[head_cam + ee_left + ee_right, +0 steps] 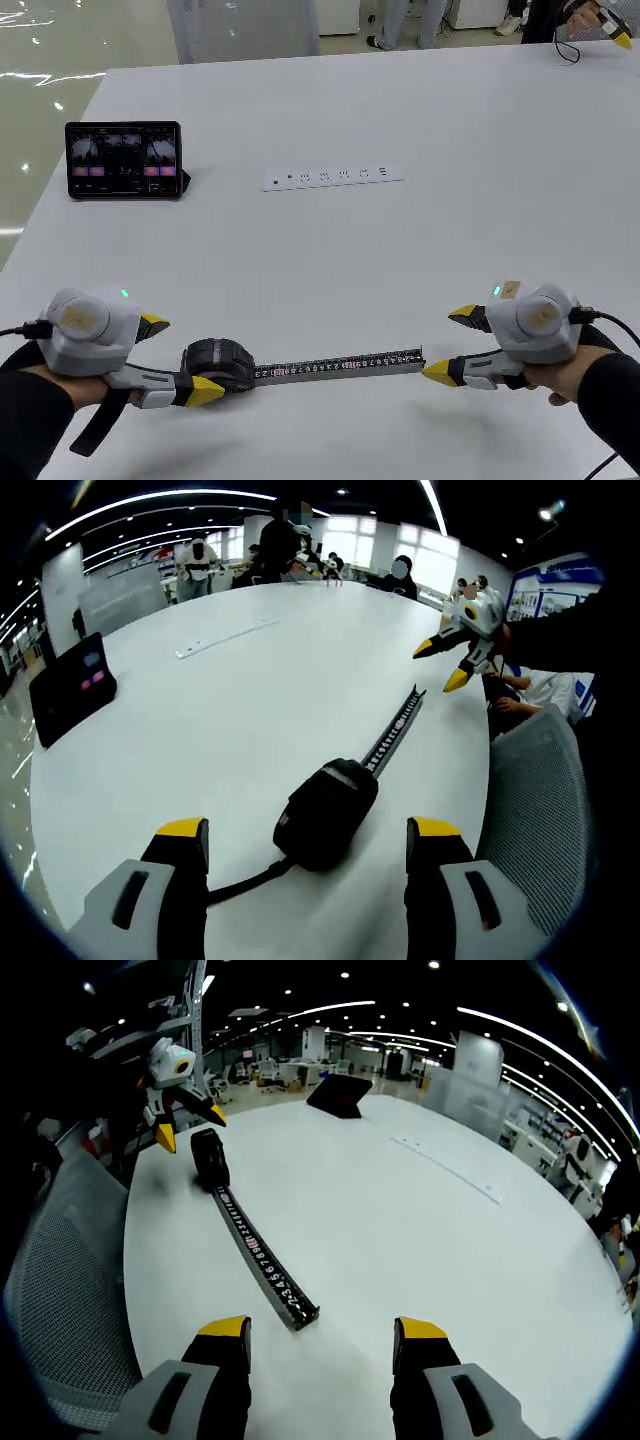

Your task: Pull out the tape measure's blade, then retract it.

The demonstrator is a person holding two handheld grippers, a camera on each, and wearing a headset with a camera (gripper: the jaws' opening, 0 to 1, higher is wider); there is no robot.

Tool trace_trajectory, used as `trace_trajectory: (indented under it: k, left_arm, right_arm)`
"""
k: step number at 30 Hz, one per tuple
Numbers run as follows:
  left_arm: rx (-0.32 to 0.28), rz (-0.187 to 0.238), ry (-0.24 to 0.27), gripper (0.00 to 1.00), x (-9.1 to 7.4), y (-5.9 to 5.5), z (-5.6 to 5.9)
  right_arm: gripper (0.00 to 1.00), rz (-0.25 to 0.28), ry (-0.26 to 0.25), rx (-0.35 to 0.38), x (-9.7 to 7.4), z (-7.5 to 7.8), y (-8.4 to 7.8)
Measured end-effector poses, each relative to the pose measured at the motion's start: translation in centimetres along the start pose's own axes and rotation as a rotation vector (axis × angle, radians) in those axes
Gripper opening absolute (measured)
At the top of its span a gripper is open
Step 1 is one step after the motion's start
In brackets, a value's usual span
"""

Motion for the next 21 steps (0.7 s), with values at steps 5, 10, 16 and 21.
trace_trajectory:
  k: [5,10,16,21]
  left_arm:
    - [-0.012,0.041,0.017,0.84,-1.0,-1.3,0.2]
    - [-0.014,0.094,0.066,0.94,-2.1,-2.0,0.0]
    - [-0.016,0.143,0.065,0.99,-3.3,-3.4,0.7]
    - [-0.014,0.176,0.087,0.99,-4.5,-4.2,0.5]
  right_arm:
    - [0.60,0.025,-0.040,0.033,-1.9,-0.1,-0.9]
    - [0.64,0.034,-0.078,0.048,-3.4,-0.2,-2.0]
    - [0.69,0.019,-0.091,0.069,-4.8,-1.0,-3.1]
    - [0.77,0.029,-0.097,0.113,-5.8,-2.0,-3.9]
Point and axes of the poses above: the centre of the closed fingertips' face, and the gripper's own axes: x roughly forward along the fingers, z roughly to its right, y roughly out of its top, the point moved 5 cm from there along -x, roughly backward along the fingers, and after that the axes turned 6 degrees about -x, right-handed, at the moved point
